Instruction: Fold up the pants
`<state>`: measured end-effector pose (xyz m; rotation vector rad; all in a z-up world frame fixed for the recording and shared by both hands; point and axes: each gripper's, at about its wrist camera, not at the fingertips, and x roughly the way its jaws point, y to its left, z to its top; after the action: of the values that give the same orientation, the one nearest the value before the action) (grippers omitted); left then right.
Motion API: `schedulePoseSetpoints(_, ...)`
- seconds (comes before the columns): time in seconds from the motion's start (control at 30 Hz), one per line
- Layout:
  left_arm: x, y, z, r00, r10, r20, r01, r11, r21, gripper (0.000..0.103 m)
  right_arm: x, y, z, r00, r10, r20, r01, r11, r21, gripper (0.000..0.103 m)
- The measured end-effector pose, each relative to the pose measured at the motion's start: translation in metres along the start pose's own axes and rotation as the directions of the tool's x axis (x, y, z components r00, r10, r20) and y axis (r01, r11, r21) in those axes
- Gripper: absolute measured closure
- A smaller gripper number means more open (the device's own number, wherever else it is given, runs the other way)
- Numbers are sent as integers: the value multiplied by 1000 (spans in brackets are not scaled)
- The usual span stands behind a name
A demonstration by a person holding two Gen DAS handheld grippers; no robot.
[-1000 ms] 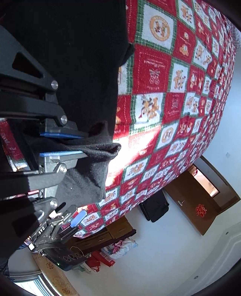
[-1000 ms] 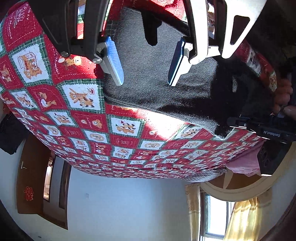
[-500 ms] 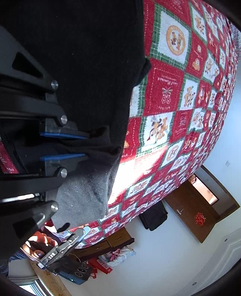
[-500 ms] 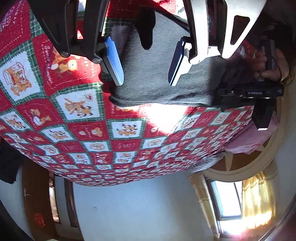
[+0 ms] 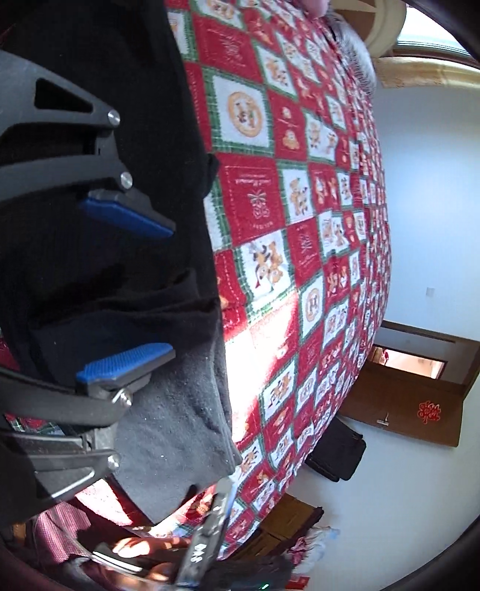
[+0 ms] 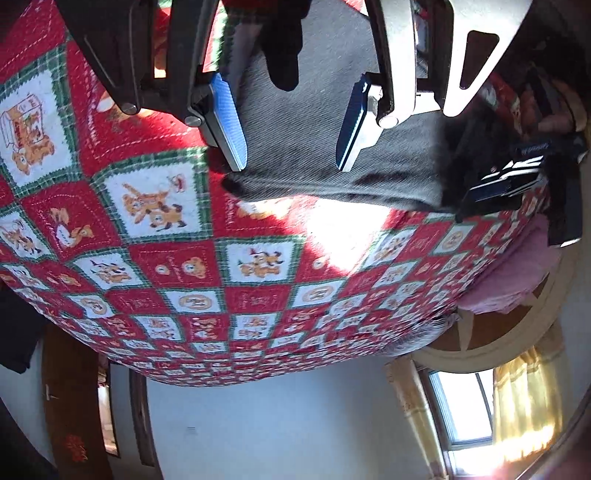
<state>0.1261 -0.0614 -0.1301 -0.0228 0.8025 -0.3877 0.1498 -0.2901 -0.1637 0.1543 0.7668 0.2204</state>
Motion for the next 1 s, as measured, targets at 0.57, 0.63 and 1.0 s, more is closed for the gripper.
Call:
schedulePoseSetpoints(0.57,13,-16,-15,998,58,-24,-56,995,84,31,4,-28,4,999,-44,-17,44,998,35,80)
schedulePoseSetpoints(0.63,11,-14,-16,998,54,-14,-53,996,75,29,-21,-26,1,1000,-18,17,17,999,38,80)
schedulePoseSetpoints(1.0,16,-13,-23,998,51,-38,-49,997,57,25,-12,28,-76,967,52,-249,-99,978,-182,80)
